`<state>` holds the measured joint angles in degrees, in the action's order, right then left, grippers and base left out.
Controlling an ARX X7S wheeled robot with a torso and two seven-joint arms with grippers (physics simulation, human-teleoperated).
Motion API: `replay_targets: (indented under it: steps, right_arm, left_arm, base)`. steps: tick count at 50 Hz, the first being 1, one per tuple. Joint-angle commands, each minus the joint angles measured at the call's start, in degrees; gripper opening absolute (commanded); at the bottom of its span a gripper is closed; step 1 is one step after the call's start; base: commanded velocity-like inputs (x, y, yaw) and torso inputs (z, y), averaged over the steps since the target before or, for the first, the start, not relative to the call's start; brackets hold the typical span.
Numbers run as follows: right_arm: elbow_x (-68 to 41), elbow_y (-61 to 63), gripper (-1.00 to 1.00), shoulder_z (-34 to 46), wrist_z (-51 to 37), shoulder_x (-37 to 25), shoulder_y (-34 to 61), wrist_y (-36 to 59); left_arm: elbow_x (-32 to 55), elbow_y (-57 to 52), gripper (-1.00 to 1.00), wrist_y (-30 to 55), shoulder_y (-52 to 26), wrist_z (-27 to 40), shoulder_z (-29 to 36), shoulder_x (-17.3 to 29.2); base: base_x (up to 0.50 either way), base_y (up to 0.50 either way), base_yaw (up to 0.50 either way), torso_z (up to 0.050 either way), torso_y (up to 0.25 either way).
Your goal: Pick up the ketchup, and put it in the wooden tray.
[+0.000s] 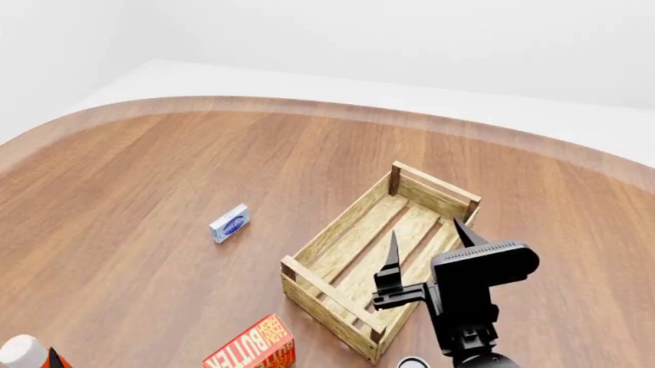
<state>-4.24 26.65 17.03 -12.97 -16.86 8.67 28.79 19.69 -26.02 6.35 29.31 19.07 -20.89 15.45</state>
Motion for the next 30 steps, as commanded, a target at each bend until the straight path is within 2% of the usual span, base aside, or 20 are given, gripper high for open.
replay_targets:
  steps: [1,9,30]
  right_arm:
    - [0.06,0.2,1.0,0.3,-0.44,-0.12,0.02,0.39]
    - [-0.04,-0.03,1.0,0.36,-0.67,-0.14,0.05,0.12]
    - [-0.36,0.34,1.0,-0.03,-1.5,-0.58,-0.3,0.31]
  left_arm:
    - [1.97,3.62,1.0,3.62,-1.49,0.41,0.77,0.12]
    - [3.49,4.99,1.0,5.96,-2.53,0.6,1.03,0.35]
    - [1.76,13.39,1.0,5.24,-9.12,0.36,3.84,0.74]
  base:
    - [0.0,0.0,0.0,0.0,0.0]
    - [0.0,0.0,0.0,0.0,0.0]
    - [0.0,0.0,0.0,0.0,0.0]
